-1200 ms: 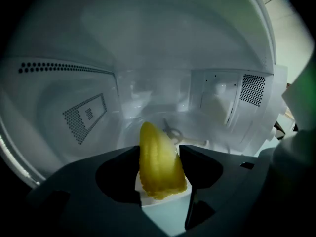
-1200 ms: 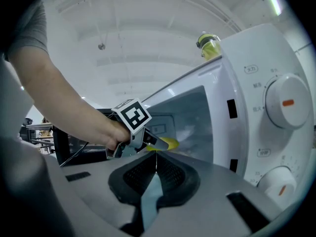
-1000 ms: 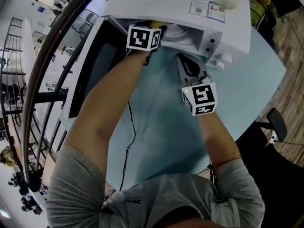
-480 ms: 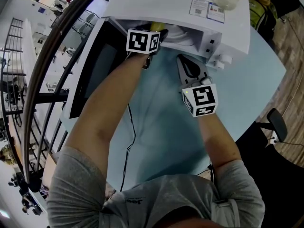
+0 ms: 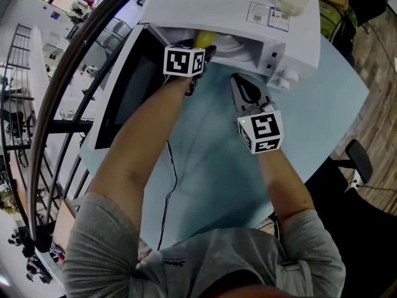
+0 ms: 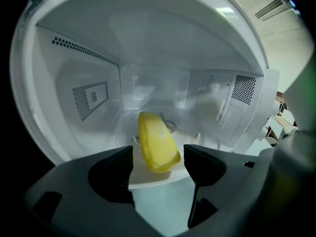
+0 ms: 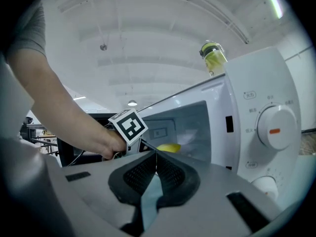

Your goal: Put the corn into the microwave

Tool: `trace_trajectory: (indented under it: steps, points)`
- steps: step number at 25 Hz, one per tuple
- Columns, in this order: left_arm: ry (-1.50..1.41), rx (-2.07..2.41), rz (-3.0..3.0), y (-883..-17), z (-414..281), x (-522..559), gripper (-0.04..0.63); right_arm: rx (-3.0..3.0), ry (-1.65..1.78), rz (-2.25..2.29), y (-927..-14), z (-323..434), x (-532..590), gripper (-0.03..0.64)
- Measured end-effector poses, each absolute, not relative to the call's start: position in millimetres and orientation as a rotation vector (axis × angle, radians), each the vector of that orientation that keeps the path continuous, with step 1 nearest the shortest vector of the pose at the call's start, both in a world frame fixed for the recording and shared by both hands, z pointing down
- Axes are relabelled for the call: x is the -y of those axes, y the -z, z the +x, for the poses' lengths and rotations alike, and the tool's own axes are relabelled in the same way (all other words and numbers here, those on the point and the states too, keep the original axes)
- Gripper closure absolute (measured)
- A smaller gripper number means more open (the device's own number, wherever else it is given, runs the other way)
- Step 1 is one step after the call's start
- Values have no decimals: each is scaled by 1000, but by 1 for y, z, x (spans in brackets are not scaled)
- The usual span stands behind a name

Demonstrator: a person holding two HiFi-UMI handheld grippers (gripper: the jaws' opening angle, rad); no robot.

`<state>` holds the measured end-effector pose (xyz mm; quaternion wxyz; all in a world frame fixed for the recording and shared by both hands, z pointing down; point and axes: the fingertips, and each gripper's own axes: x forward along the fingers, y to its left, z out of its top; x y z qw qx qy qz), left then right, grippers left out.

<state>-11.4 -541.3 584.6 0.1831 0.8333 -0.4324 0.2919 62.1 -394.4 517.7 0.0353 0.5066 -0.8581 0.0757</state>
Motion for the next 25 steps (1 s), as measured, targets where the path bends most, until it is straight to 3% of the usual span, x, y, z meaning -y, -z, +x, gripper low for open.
trace_trajectory:
  steps: [21, 25]
  points:
    - [-614, 1176, 2339, -533, -38, 396, 278, 2572, -334, 1590, -479, 78, 293, 598]
    - [-522, 1126, 2367, -507, -48, 343, 321, 2559, -393, 1566, -468, 76, 254, 598]
